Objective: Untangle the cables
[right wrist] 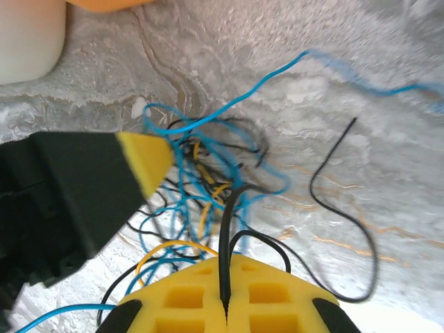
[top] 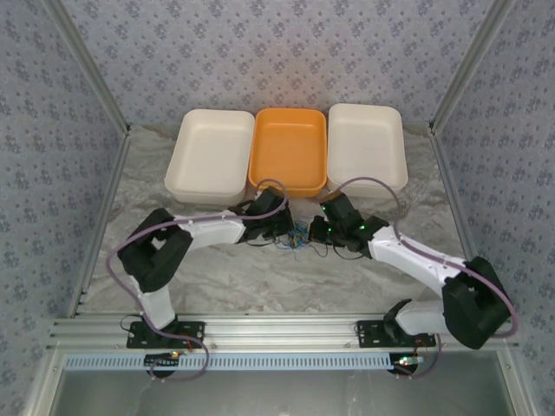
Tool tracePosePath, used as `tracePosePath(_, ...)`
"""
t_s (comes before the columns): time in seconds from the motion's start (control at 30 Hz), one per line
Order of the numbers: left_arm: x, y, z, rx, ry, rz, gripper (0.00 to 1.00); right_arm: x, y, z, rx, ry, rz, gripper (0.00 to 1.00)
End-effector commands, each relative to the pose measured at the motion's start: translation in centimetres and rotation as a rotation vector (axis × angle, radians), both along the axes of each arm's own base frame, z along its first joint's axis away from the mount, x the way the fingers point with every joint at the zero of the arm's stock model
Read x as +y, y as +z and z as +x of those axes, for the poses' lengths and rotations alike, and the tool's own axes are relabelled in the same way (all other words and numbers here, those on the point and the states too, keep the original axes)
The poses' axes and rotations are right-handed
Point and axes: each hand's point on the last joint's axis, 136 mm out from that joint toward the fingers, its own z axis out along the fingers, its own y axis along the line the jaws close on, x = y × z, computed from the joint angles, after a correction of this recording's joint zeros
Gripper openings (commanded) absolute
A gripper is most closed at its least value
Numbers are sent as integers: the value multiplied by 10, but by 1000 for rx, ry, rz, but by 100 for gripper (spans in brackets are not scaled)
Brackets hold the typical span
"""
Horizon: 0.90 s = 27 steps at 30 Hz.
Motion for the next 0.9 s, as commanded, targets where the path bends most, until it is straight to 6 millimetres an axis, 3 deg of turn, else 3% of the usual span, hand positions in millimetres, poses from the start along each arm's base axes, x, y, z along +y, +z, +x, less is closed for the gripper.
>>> tracePosePath(0.0, 34, 49, 5, -127, 98, 27, 0, -27, 18, -5, -33, -46, -83, 0)
tracePosePath(0.17, 99, 87, -9, -191, 231, 57, 0, -53, 45, -3, -90, -102, -93, 0)
tracePosePath(0.27, 128, 100, -15, -198, 272, 32, 0, -60, 52, 2, -99, -125, -79, 0)
tracePosePath(0.5, 172, 103, -26, -188, 336, 26, 0, -58, 53, 14, -92, -131, -78, 0)
tracePosePath(0.63, 182, 100, -30, -177, 336, 22, 0, -53, 45, 15, -68, -110, -94, 0)
tracePosePath(0.77, 160, 78, -33, -105, 235, 10, 0, -30, 25, 14, -20, -30, -128, 0)
tracePosePath(0.87, 153, 59, -38, -74, 205, 52, 0, -34, 5, 14, 27, -51, -196, 0)
